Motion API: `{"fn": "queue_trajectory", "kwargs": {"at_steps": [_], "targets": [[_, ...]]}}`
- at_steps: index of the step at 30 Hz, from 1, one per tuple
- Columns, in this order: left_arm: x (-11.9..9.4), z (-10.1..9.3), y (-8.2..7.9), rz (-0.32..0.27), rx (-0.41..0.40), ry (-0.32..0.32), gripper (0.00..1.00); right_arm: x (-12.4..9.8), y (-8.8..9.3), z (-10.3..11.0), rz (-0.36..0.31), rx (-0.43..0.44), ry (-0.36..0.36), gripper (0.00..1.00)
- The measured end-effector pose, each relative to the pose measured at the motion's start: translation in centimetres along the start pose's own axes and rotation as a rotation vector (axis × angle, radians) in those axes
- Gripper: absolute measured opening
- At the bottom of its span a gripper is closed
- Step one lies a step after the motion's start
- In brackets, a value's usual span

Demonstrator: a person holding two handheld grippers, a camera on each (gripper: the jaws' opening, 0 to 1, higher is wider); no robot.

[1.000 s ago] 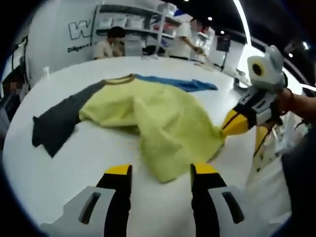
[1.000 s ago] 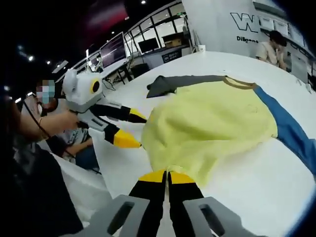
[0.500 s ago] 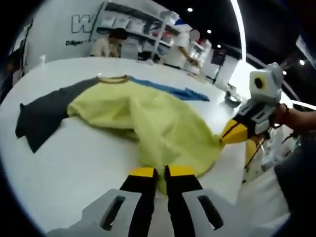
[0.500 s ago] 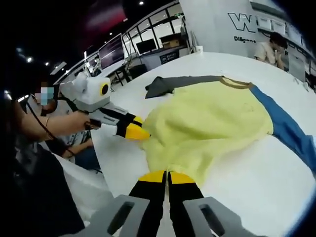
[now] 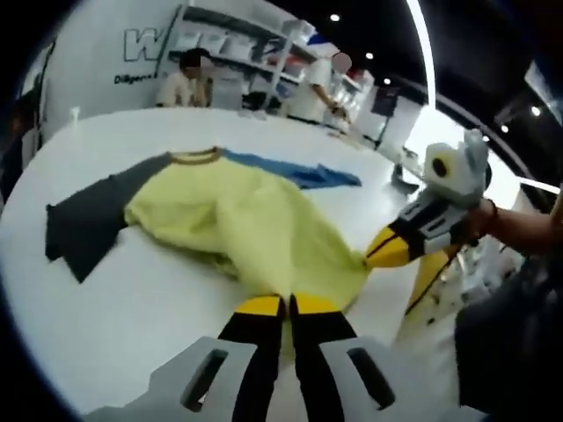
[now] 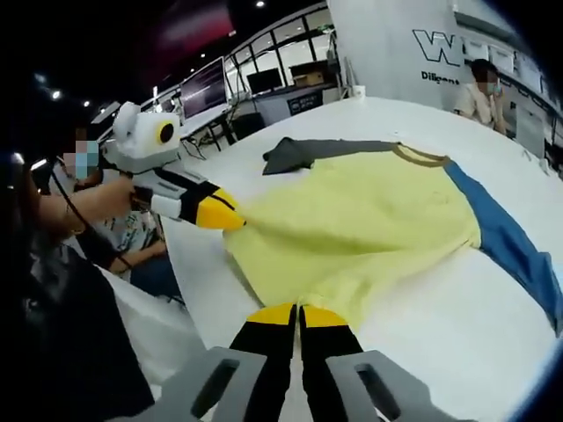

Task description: Fold the garment on the visible template until the final outline fits inside the template.

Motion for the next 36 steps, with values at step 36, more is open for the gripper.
{"fn": "queue_trajectory", "kwargs": {"at_steps": [36], "targets": [[3.2, -0.3, -1.8, -0.010, -0.063, -0.097, 0.01, 0.4, 5.0, -2.7, 0.020, -0.070, 0.110, 0.28]]}}
Point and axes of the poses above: the point that each gripper's makers call its tool centre point, and the gripper's own axes: x roughly forward along the fingers, z roughly to its left, y roughly out of its underside, the point moved 9 cm from there along -x, roughly backward along the fingers, and after that the axes turned 9 degrees about x, right-handed, at the moved point
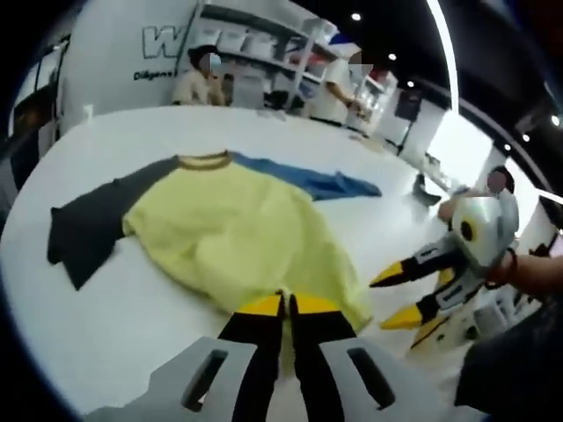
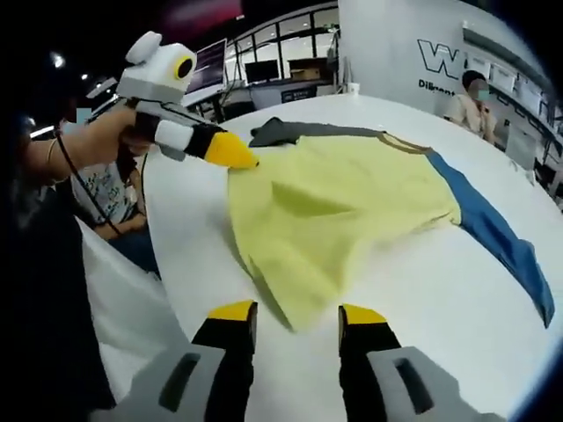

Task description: Fold the garment on the visible template until the final outline fits inside the template.

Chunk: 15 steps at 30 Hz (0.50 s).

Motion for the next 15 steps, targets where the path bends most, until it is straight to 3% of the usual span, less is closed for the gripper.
{"fn": "queue_trajectory", "kwargs": {"at_steps": [4, 10, 15], "targets": [[-0.2, 0.2, -0.2, -0.009, -0.002, -0.006, 0.01, 0.0, -0.3, 0.3, -0.010, 0.018, 0.014, 0.24], [-0.8, 0.7, -0.6, -0.029, -0.007, -0.023, 0.01, 0.8, 0.1, -0.3, 0.008, -0.012, 0.032, 0.04], [-1.2, 1.0, -0.9, -0.039, -0.019, -0.025, 0.01, 0.9, 0.1, -0.8, 0.013, -0.014, 0.033, 0.00]]}}
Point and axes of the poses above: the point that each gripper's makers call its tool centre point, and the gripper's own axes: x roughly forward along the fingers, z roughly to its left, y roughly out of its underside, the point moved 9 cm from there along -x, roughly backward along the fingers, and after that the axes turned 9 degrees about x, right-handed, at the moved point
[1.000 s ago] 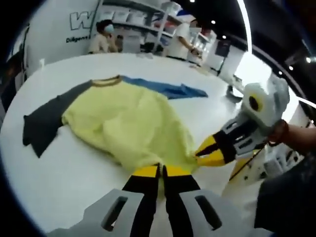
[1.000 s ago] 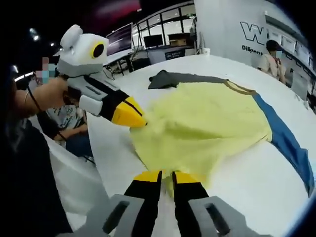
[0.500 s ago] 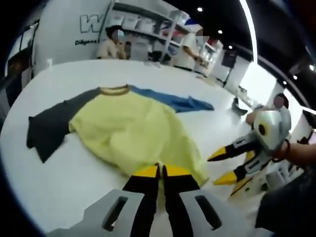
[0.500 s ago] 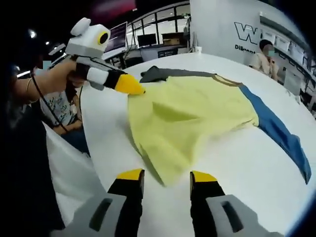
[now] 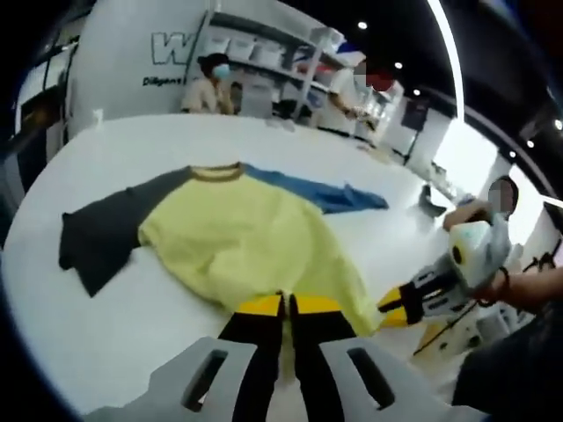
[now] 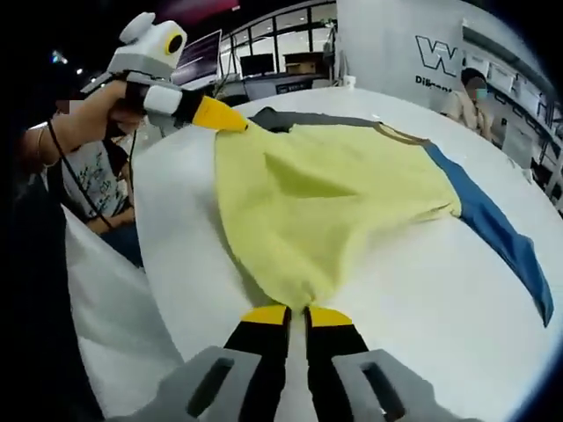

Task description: Fold the garment on the visible template until the final outline fits inside the template.

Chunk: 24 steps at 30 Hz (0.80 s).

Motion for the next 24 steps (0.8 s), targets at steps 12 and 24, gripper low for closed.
{"fn": "queue_trajectory", "kwargs": {"at_steps": [12, 24], "targets": [[-0.2, -0.3, 0.3, 0.005, 0.033, 0.013, 0.01, -2.4, -0.3, -0.7, -0.029, 0.054, 0.026, 0.00], [-0.2, -1.0, 0.6, 0.025, 0.052, 0.023, 0.01, -4.9, -0.3, -2.0, -0.044, 0.053, 0.079, 0.00]]}}
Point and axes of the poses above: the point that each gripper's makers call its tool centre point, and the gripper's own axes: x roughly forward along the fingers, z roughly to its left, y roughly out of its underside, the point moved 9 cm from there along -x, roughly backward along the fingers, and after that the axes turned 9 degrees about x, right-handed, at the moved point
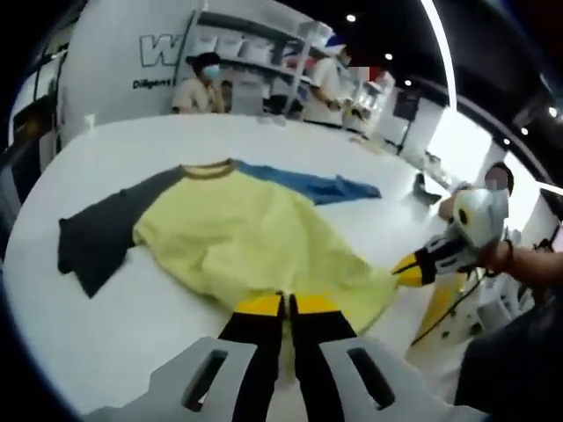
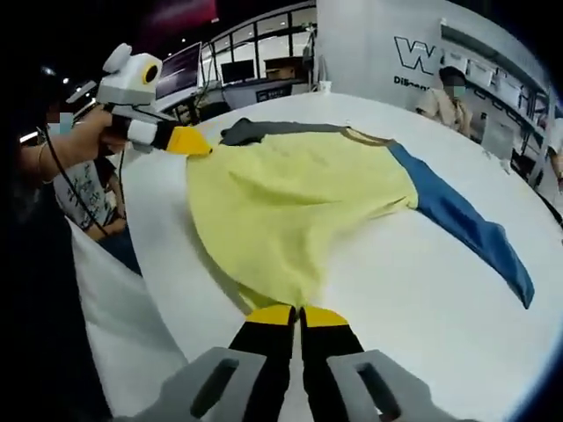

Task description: Fold the garment on the visible template until the final outline fits inside the template.

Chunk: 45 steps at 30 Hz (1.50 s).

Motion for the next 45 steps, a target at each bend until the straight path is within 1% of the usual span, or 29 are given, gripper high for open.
{"fn": "queue_trajectory", "kwargs": {"at_steps": [5, 13, 18, 23, 26, 28, 29, 31, 36, 39, 41, 42, 44, 45], "targets": [[-0.1, -0.4, 0.1, 0.005, 0.011, 0.002, 0.01, -0.8, -0.2, -0.6, -0.012, 0.015, 0.006, 0.00], [-0.2, -1.2, 0.5, 0.012, 0.028, 0.007, 0.01, -2.2, -0.1, -0.4, -0.003, -0.013, 0.014, 0.00], [-0.2, -2.0, 0.7, 0.017, 0.039, 0.010, 0.01, -2.7, 0.1, -0.5, -0.009, -0.019, 0.026, 0.00], [0.0, -2.1, 1.1, 0.025, 0.065, 0.004, 0.01, -2.5, 0.4, -0.7, -0.008, -0.012, 0.030, 0.00], [-0.2, -2.4, 1.2, 0.025, 0.077, -0.003, 0.04, -2.5, 0.5, -0.7, -0.009, -0.005, 0.028, 0.00], [-0.3, -2.2, 1.5, 0.018, 0.084, -0.005, 0.08, -2.5, 0.6, -0.9, -0.008, 0.005, 0.026, 0.00], [-0.4, -1.8, 2.1, 0.006, 0.079, -0.007, 0.11, -2.4, 0.8, -1.1, -0.006, 0.015, 0.025, 0.00], [-0.6, -1.4, 2.8, 0.000, 0.072, -0.012, 0.17, -2.2, 1.0, -1.2, 0.000, 0.020, 0.029, 0.00], [-1.5, -1.2, 3.9, -0.026, 0.108, -0.028, 0.30, -2.1, 1.6, -1.8, 0.019, 0.039, 0.031, 0.00], [-1.8, -0.8, 5.3, -0.005, 0.134, -0.048, 0.38, -2.0, 1.7, -2.0, 0.027, 0.048, 0.033, 0.00], [-1.9, -0.6, 6.4, 0.033, 0.122, -0.053, 0.38, -1.9, 1.9, -2.4, 0.029, 0.053, 0.034, 0.00], [-1.8, -0.6, 6.8, 0.040, 0.119, -0.054, 0.38, -2.0, 1.8, -2.6, 0.029, 0.056, 0.035, 0.00], [-1.5, -0.8, 7.3, 0.067, 0.112, -0.058, 0.38, -1.9, 1.9, -3.1, 0.030, 0.072, 0.039, 0.00], [-1.2, -0.8, 7.4, 0.067, 0.113, -0.058, 0.38, -1.9, 1.9, -3.3, 0.030, 0.073, 0.041, 0.00]]}}
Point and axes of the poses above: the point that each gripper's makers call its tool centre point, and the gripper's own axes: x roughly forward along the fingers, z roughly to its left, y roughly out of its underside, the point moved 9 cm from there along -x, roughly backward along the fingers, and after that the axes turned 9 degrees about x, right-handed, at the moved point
